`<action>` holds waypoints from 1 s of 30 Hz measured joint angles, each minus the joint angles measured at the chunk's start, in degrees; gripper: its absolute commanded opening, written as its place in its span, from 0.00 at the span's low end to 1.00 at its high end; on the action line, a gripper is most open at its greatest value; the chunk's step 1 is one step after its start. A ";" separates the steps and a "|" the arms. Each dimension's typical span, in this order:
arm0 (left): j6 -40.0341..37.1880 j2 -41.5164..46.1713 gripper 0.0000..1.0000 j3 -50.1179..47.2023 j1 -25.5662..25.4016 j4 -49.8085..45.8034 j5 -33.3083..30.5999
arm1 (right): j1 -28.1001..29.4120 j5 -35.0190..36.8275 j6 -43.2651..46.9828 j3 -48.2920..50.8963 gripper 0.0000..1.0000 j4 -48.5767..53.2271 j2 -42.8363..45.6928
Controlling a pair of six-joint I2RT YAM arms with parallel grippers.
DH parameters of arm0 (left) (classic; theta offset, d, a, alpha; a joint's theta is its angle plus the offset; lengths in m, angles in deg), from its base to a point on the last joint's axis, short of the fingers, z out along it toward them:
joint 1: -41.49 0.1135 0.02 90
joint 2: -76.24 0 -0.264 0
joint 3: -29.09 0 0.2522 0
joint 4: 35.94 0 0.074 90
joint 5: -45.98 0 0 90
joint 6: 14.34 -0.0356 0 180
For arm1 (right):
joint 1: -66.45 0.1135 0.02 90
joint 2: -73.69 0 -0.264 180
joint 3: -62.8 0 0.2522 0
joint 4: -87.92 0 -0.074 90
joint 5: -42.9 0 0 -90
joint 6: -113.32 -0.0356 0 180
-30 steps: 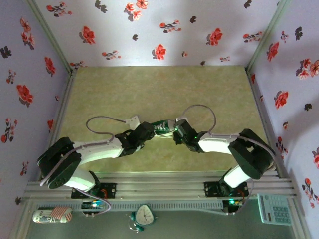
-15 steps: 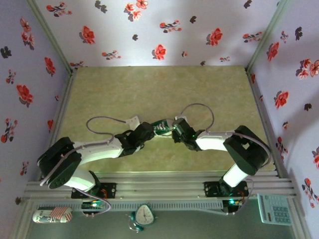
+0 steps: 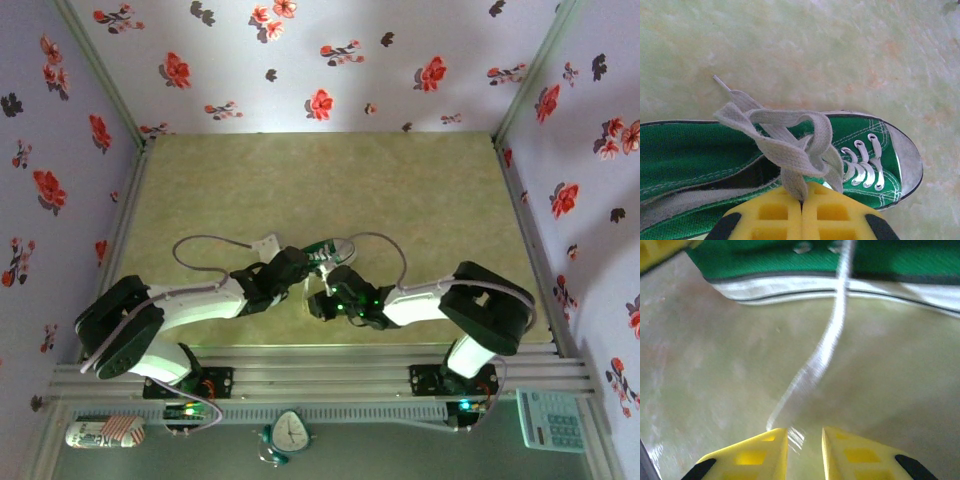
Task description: Tie the shoes
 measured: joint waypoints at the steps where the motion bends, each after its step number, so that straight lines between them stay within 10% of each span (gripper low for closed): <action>1: 0.02 0.00 0.00 0.00 0.00 0.00 0.00 | -0.44 0.72 -0.39 1.20 0.27 0.00 1.36; 12: 0.92 3.19 0.00 -1.51 -0.13 -0.07 1.70 | -6.34 9.62 -4.59 -0.13 0.25 2.05 8.87; 30: 3.67 4.57 0.00 -4.37 -2.14 0.00 1.92 | -6.84 3.23 -25.57 -2.49 0.26 -13.35 -1.46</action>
